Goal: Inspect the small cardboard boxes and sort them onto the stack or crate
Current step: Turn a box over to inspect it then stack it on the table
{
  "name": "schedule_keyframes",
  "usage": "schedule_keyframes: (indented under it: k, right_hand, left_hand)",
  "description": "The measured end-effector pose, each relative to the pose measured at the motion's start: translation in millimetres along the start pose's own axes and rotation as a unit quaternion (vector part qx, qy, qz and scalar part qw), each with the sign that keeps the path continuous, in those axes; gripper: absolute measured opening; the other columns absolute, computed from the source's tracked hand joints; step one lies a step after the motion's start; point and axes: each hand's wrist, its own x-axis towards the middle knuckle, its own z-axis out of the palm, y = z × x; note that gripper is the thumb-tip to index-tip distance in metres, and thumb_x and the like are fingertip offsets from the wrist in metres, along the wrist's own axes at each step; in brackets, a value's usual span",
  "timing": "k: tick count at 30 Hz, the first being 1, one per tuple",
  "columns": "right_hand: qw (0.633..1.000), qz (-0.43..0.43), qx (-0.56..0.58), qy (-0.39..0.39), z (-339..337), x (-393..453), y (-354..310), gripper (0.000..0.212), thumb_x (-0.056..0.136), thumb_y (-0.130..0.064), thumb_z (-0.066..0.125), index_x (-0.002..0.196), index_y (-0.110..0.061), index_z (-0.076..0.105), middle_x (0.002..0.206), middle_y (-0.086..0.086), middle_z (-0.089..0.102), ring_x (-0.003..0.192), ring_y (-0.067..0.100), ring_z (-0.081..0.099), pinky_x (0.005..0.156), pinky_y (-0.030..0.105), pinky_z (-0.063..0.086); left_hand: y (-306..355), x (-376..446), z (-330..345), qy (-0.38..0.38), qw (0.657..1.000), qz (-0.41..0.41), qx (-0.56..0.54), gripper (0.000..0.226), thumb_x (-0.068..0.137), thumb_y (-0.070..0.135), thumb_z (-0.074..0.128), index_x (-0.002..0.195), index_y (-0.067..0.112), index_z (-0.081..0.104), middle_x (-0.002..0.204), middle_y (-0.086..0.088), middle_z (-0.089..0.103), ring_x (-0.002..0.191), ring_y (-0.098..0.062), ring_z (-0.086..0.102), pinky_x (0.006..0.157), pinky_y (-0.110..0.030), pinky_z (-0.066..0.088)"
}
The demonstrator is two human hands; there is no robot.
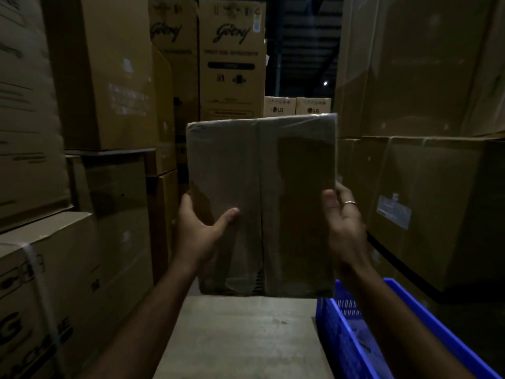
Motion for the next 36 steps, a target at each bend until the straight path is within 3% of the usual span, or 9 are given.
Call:
schedule_keyframes:
  k: [4,6,11,15,17,20,24,27,36]
  right_hand:
    - [0.986,-0.09,0.095,-0.1,-14.3,6.1,-13.7,0.042,0.104,-0.02,0.041,0.133,-0.048,0.055,0.153,-0.003,0.044,0.129,0.012,0.054,0.09,0.03,0.057]
    - [0.99,-0.092,0.032,-0.1,-20.9,15.0,-19.2,0.048,0.093,-0.035,0.054,0.136,-0.057,0.047,0.166,-0.001,0.014,0.138,0.021,0.041,0.091,0.041,0.057]
    - [0.989,0.048,0.062,-0.128,-34.0,32.5,-26.6,0.148,0.038,-0.066,0.091,0.155,-0.047,0.003,0.132,-0.011,0.047,0.11,0.008,0.056,0.076,0.026,0.053]
    - [0.998,0.011,0.055,-0.008,-9.7,20.3,-21.1,0.103,0.048,-0.046,0.087,0.138,-0.031,0.041,0.124,-0.005,0.063,0.096,-0.003,0.065,0.074,0.014,0.055]
    - [1.0,-0.005,0.007,0.025,6.9,9.6,-8.7,0.098,0.048,-0.058,0.088,0.129,-0.043,0.037,0.127,-0.006,0.06,0.109,0.006,0.063,0.088,0.028,0.057]
    - [0.998,-0.013,-0.043,0.038,18.9,-0.7,2.5,0.079,0.066,-0.049,0.086,0.122,-0.041,0.031,0.118,-0.011,0.059,0.109,0.013,0.064,0.088,0.041,0.06]
    - [0.996,-0.012,-0.085,0.015,20.7,-1.8,3.8,0.069,0.076,-0.042,0.083,0.119,-0.034,0.03,0.108,-0.011,0.059,0.104,0.013,0.064,0.078,0.027,0.056]
    - [0.993,-0.02,-0.111,0.03,23.2,-0.2,4.6,0.068,0.074,-0.04,0.084,0.117,-0.032,0.032,0.104,-0.009,0.062,0.101,0.014,0.066,0.082,0.038,0.059]
    - [0.986,-0.056,-0.14,0.074,23.6,-4.0,-6.9,0.07,0.067,-0.042,0.089,0.109,-0.032,0.034,0.094,-0.011,0.06,0.09,0.013,0.067,0.078,0.04,0.061]
  left_hand:
    - [-0.4,16.7,-20.8,-0.035,0.996,0.034,-0.069,0.071,0.082,0.016,0.076,0.143,0.014,0.04,0.126,0.01,0.054,0.102,-0.017,0.055,0.077,-0.003,0.045]
    - [-2.0,24.9,-24.7,-0.049,0.994,0.04,-0.089,0.073,0.084,0.017,0.074,0.147,0.017,0.037,0.134,0.006,0.05,0.122,-0.012,0.047,0.082,-0.006,0.045]
    - [5.7,39.7,-20.6,-0.076,0.988,0.093,-0.095,0.081,0.083,0.024,0.075,0.147,0.023,0.026,0.133,0.008,0.047,0.117,-0.001,0.056,0.089,-0.016,0.053]
    - [19.2,41.8,1.9,-0.111,0.986,0.124,0.024,0.068,0.093,0.063,0.043,0.153,0.043,0.019,0.156,0.005,0.035,0.14,-0.017,0.039,0.112,-0.05,0.039]
    - [33.0,25.4,13.0,-0.194,0.977,0.08,-0.032,0.086,0.071,0.09,0.041,0.147,0.052,0.023,0.146,0.018,0.048,0.129,-0.007,0.052,0.1,-0.044,0.051]
    - [28.7,5.9,22.1,-0.243,0.968,0.0,-0.06,0.064,0.063,0.06,0.078,0.116,0.051,0.043,0.105,0.016,0.061,0.092,0.0,0.063,0.074,-0.024,0.055]
    - [12.0,6.2,28.1,-0.176,0.984,-0.01,-0.028,0.084,0.059,0.043,0.092,0.129,0.029,0.046,0.127,0.004,0.058,0.12,-0.015,0.056,0.091,-0.035,0.054]
    - [11.2,2.6,32.4,-0.154,0.986,-0.024,-0.057,0.087,0.063,0.036,0.091,0.134,0.019,0.042,0.133,0.004,0.053,0.122,-0.015,0.052,0.088,-0.03,0.051]
    - [11.0,-2.5,34.6,-0.115,0.992,-0.011,-0.06,0.096,0.062,0.043,0.09,0.139,0.021,0.038,0.135,-0.001,0.05,0.125,-0.02,0.05,0.087,-0.034,0.054]
